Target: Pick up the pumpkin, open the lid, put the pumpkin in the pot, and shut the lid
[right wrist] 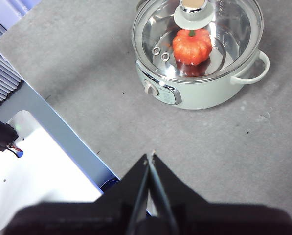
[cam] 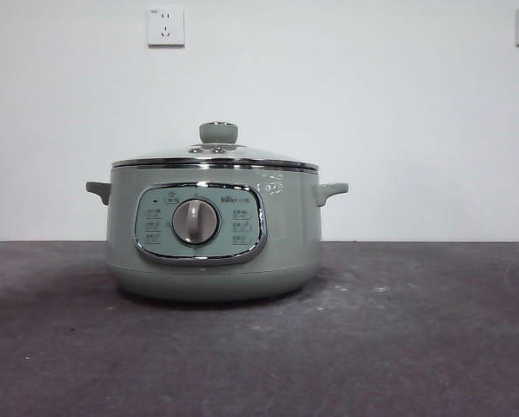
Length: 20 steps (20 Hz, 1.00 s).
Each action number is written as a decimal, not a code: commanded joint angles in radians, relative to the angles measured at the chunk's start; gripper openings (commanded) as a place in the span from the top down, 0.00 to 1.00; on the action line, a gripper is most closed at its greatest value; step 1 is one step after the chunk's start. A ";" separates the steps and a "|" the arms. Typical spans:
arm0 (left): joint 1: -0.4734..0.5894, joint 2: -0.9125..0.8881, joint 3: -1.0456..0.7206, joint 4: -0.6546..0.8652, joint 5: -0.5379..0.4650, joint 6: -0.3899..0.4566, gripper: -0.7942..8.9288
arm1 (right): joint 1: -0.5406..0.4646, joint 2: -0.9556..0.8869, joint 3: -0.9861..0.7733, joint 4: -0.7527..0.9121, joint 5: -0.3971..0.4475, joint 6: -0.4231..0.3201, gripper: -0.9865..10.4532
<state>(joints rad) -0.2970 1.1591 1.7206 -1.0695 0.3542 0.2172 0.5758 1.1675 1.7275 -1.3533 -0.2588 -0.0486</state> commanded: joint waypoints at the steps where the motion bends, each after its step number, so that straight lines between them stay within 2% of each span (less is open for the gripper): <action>1: 0.062 -0.099 -0.044 0.103 0.005 0.024 0.92 | 0.001 -0.004 -0.004 -0.016 0.003 0.006 0.91; 4: 0.177 -0.265 -0.243 0.308 0.000 0.023 0.92 | 0.001 -0.004 -0.004 -0.016 0.002 0.006 0.91; 6: 0.238 -0.388 -0.430 0.477 -0.046 0.021 0.92 | 0.001 -0.007 -0.004 -0.016 0.002 0.006 0.91; 9: 0.286 -0.548 -0.708 0.715 -0.102 0.013 0.92 | 0.001 -0.007 -0.004 -0.016 0.003 0.006 0.91; 12: 0.311 -0.707 -0.986 0.906 -0.133 -0.055 0.92 | 0.001 -0.010 -0.004 -0.016 0.003 0.006 0.91; 16: 0.325 -0.889 -1.294 1.004 -0.248 -0.137 0.92 | 0.001 -0.010 -0.004 -0.016 0.002 0.006 0.91; 20: 0.325 -1.027 -1.496 1.001 -0.278 -0.162 0.92 | 0.001 -0.010 -0.004 -0.016 0.003 0.006 0.91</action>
<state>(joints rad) 0.0250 0.1406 0.2321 -0.0814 0.0803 0.0734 0.5758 1.1618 1.7275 -1.3533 -0.2584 -0.0486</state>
